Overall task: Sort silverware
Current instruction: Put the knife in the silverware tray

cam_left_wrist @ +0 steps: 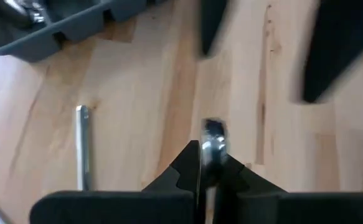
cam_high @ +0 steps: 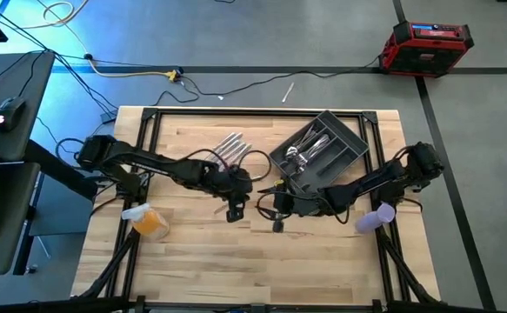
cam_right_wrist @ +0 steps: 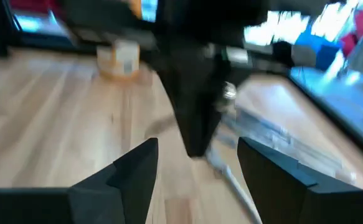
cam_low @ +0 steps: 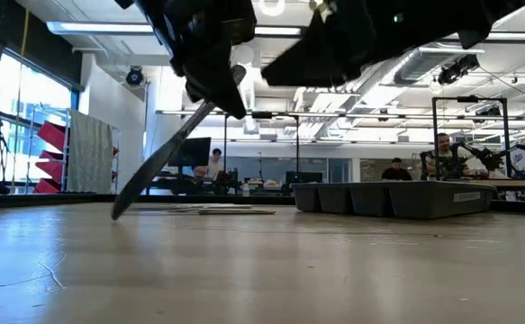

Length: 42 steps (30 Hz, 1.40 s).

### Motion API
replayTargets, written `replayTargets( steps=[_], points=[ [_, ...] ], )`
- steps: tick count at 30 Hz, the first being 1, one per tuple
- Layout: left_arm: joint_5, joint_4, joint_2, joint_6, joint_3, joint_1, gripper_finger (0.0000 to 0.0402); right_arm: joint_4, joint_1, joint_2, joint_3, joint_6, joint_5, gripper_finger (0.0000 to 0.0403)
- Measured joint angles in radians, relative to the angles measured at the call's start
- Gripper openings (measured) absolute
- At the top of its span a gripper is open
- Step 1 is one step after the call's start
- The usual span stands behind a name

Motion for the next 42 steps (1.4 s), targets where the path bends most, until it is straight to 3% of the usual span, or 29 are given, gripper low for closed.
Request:
replayTargets(
  steps=[5,9,19,28,35,42],
  points=[
    [0.001,0.070,0.060,0.001,0.000,-0.016,0.0001,-0.107,0.033,0.003,0.011,-0.057,-0.121,0.0210],
    [0.065,0.192,0.132,0.000,0.000,-0.016,0.0000,-0.179,0.071,0.003,0.009,-0.083,-0.140,0.0210],
    [0.176,0.430,0.333,-0.029,0.000,-0.019,0.0000,-0.298,0.125,0.003,0.009,0.068,-0.132,0.0210],
    [0.178,0.496,0.345,-0.020,0.000,-0.021,0.0000,-0.380,0.131,0.003,0.009,0.141,-0.104,0.0211],
    [0.168,0.489,0.345,-0.017,0.000,-0.035,0.0000,-0.408,0.095,0.003,0.009,0.290,0.001,0.0211],
    [0.156,0.489,0.345,-0.018,0.000,-0.037,0.0000,-0.388,0.009,0.003,0.009,0.429,-0.166,0.0209]
  ],
)
